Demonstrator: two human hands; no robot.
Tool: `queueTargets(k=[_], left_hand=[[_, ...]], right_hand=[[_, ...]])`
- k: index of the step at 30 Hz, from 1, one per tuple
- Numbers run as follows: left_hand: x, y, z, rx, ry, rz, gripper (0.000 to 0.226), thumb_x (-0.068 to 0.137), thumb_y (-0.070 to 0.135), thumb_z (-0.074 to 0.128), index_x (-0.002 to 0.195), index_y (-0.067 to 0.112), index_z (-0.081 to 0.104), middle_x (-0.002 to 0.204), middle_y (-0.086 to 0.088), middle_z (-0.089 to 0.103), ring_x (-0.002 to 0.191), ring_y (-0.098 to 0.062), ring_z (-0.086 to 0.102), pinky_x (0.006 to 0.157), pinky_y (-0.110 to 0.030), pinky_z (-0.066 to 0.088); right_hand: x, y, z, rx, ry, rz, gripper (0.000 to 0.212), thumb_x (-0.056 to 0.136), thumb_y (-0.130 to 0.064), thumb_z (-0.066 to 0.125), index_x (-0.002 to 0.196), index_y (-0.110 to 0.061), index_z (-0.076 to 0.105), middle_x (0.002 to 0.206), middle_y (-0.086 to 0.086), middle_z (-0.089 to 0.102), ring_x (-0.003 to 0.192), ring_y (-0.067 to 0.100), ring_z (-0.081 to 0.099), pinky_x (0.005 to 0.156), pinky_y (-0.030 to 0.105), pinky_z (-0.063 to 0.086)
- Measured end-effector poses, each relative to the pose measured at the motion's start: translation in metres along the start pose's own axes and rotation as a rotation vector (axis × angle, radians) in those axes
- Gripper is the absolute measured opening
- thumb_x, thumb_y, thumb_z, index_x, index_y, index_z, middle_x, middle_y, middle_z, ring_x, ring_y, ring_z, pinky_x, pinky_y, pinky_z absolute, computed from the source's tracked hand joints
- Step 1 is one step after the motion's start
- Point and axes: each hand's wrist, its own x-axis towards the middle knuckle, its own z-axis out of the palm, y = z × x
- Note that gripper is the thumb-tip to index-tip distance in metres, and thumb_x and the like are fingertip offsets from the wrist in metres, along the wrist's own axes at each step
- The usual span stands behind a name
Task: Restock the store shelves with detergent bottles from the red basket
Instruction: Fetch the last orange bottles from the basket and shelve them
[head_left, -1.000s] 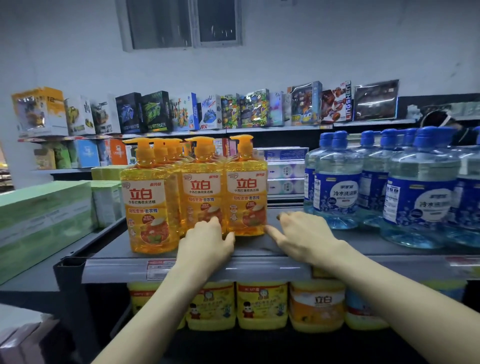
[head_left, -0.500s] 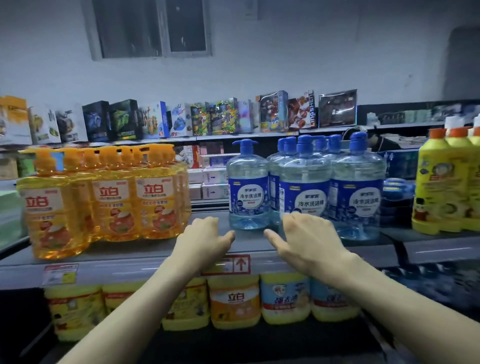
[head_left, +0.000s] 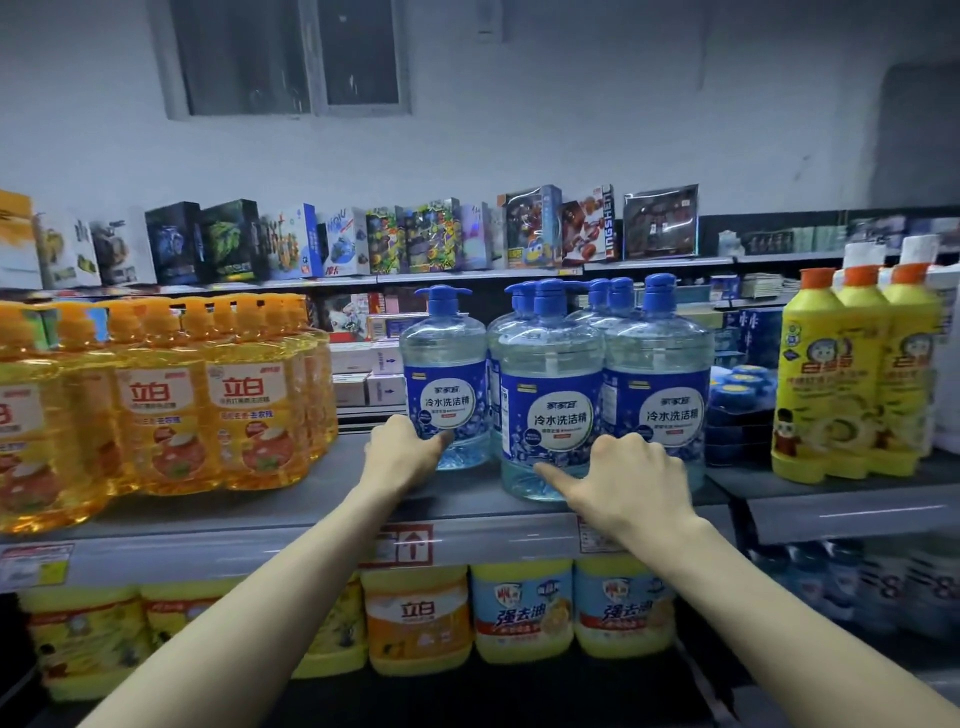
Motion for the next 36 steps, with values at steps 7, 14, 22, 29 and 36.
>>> queueTargets(k=[7,14,22,29,36], left_hand=[[0.01,-0.008,0.004,0.036,0.022,0.022,0.057,0.089,0.067,0.071,0.114,0.016,0.075,0.107,-0.009,0.078,0.099,-0.036,0.071,0.088,-0.046,0.06],[0.008,-0.006,0.0,0.088,-0.034,0.025,0.055,0.093,0.06,0.071,0.123,0.014,0.071,0.117,-0.01,0.077,0.105,-0.032,0.07,0.092,-0.043,0.06],[-0.037,0.015,-0.002,0.21,-0.184,0.065,0.036,0.088,0.048,0.068,0.11,0.019,0.063,0.112,-0.006,0.071,0.096,-0.024,0.068,0.084,-0.037,0.059],[-0.073,0.056,0.007,0.077,-0.182,0.246,0.059,0.095,0.052,0.072,0.141,0.016,0.062,0.134,-0.007,0.071,0.124,-0.027,0.065,0.103,-0.036,0.051],[-0.085,0.066,0.019,-0.144,-0.153,0.289,0.045,0.091,0.05,0.078,0.13,0.029,0.069,0.12,0.01,0.075,0.113,-0.014,0.07,0.103,-0.039,0.056]], right_hand=[[0.001,-0.002,0.003,0.053,0.016,-0.002,0.071,0.088,-0.088,0.045,0.072,-0.019,0.045,0.07,-0.004,0.04,0.092,0.03,0.068,0.071,0.037,0.043],[0.0,-0.005,-0.003,0.036,-0.018,0.002,0.072,0.089,-0.087,0.045,0.085,-0.016,0.054,0.084,0.001,0.049,0.1,0.031,0.068,0.073,0.038,0.045],[-0.012,0.007,-0.013,0.085,-0.039,-0.023,0.051,0.102,-0.064,0.051,0.092,-0.015,0.052,0.093,0.008,0.057,0.103,0.035,0.068,0.075,0.039,0.046],[-0.021,0.053,-0.018,0.059,0.074,0.013,0.041,0.103,-0.054,0.055,0.098,-0.014,0.053,0.104,0.01,0.068,0.101,0.034,0.068,0.073,0.038,0.045],[-0.009,0.089,-0.017,0.273,-0.002,0.277,0.08,0.092,-0.061,0.07,0.14,-0.003,0.043,0.135,0.019,0.061,0.124,0.04,0.062,0.094,0.042,0.051]])
